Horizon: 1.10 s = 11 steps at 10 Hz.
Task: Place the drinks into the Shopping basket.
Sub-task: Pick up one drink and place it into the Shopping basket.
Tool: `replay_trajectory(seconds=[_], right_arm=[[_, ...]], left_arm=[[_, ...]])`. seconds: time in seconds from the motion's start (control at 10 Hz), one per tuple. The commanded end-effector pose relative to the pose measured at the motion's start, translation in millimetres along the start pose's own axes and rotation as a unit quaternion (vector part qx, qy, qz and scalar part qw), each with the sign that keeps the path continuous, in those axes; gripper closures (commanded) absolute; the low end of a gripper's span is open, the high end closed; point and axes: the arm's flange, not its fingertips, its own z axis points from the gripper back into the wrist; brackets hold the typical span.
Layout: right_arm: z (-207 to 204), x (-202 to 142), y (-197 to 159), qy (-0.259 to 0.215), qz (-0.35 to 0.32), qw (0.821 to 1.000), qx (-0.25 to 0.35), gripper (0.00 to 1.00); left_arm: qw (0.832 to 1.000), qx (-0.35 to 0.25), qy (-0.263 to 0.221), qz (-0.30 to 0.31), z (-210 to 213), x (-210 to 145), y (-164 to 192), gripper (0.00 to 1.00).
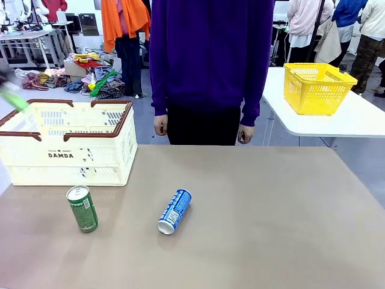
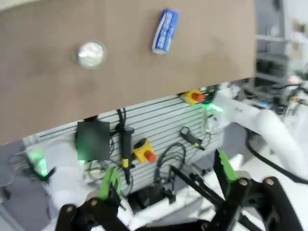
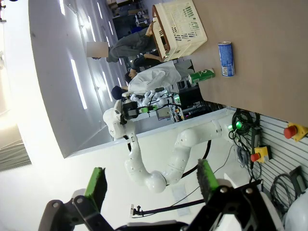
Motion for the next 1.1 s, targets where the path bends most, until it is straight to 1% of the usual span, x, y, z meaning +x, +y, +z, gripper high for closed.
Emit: replay_trajectory(seconds=[0.0,0.2,0.3,0.4,0.5,0.6,0.7,0.8,0.9,1.0], right_arm=[[0.6,-1.5,2.5,-0.001,0.004,1.0,0.002,0.0],[0.6,-1.5,2.5,-0.001,0.004,1.0,0.002,0.0],[0.6,-1.5,2.5,-0.001,0.004,1.0,0.002,0.0],[0.6,-1.5,2.5,-0.001,0.004,1.0,0.002,0.0],[0.6,-1.5,2.5,-0.001,0.004,1.0,0.002,0.0],[0.6,-1.5,2.5,-0.001,0.004,1.0,0.002,0.0],[0.6,-1.5,2.5,-0.001,0.004,1.0,0.002,0.0],[0.6,-1.5,2.5,-0.001,0.004,1.0,0.002,0.0],[0.6,-1.5,2.5,-0.001,0.004,1.0,0.002,0.0],[0.6,-1.5,2.5,-0.001,0.004,1.0,0.002,0.0]], left_arm=[[0.997,0.061,0.019,-0.032,-69.4,17.9,-61.8,0.0],[0.987,0.144,-0.026,-0.061,-157.4,29.4,-128.5,0.0],[0.979,0.18,-0.074,-0.052,-195.0,33.0,-153.2,0.0],[0.972,0.205,-0.083,-0.077,-229.3,39.1,-172.3,0.0],[0.967,0.22,-0.072,-0.111,-258.5,46.4,-182.1,0.0],[0.958,0.24,-0.063,-0.141,-285.6,56.8,-182.6,0.0],[0.949,0.254,-0.049,-0.179,-302.5,63.5,-177.2,0.0],[0.936,0.268,-0.042,-0.223,-315.0,71.0,-168.4,0.0],[0.931,0.264,-0.032,-0.249,-326.9,76.4,-160.8,0.0],[0.932,0.248,-0.023,-0.262,-337.5,80.6,-154.4,0.0]])
